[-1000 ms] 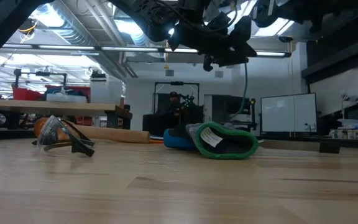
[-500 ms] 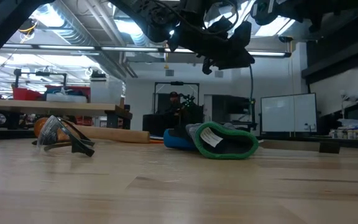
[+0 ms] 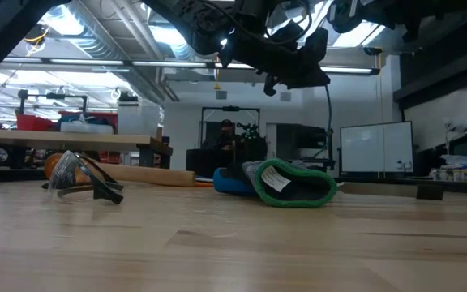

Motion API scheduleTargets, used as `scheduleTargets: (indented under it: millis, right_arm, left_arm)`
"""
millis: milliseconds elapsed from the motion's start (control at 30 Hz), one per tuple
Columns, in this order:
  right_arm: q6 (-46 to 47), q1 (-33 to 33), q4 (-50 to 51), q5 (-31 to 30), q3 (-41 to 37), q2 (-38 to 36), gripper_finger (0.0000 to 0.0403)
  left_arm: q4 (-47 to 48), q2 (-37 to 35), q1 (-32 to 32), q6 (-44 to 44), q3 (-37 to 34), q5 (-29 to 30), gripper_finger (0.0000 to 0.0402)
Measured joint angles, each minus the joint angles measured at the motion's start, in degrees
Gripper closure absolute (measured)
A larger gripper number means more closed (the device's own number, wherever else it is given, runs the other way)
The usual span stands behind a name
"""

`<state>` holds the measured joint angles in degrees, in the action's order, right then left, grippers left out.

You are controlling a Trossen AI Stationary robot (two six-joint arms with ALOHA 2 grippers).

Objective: Coil cords
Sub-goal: Coil the green wire on the black spool

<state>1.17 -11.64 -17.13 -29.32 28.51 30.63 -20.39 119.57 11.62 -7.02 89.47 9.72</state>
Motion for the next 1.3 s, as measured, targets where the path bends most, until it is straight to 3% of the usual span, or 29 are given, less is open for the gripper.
scheduleTargets:
  millis: [367, 600, 767, 967, 1300]
  right_arm:
    - [-0.7, 0.0, -8.8, 0.0, 0.0, 2.4, 0.0402]
    - [-4.5, 0.0, -19.4, -4.9, 0.0, 11.2, 0.0402]
    - [-7.6, 0.0, -25.5, -6.9, 0.0, 18.7, 0.0402]
    - [-9.2, 0.0, -26.1, -14.8, 0.0, 24.7, 0.0402]
    - [-9.0, 0.1, -20.3, -17.4, 0.0, 26.6, 0.0402]
  left_arm:
    - [-0.2, -0.1, 0.0, -5.0, 0.0, 0.0, 0.0399]
    - [0.3, -0.1, -0.9, -8.6, 0.1, -1.8, 0.0400]
    - [1.3, -0.1, -1.5, -10.1, 0.1, -6.5, 0.0400]
    - [2.5, -0.1, -1.4, -13.5, 0.1, -16.4, 0.0401]
    - [3.6, -0.1, -1.4, -16.1, 0.1, -26.5, 0.0401]
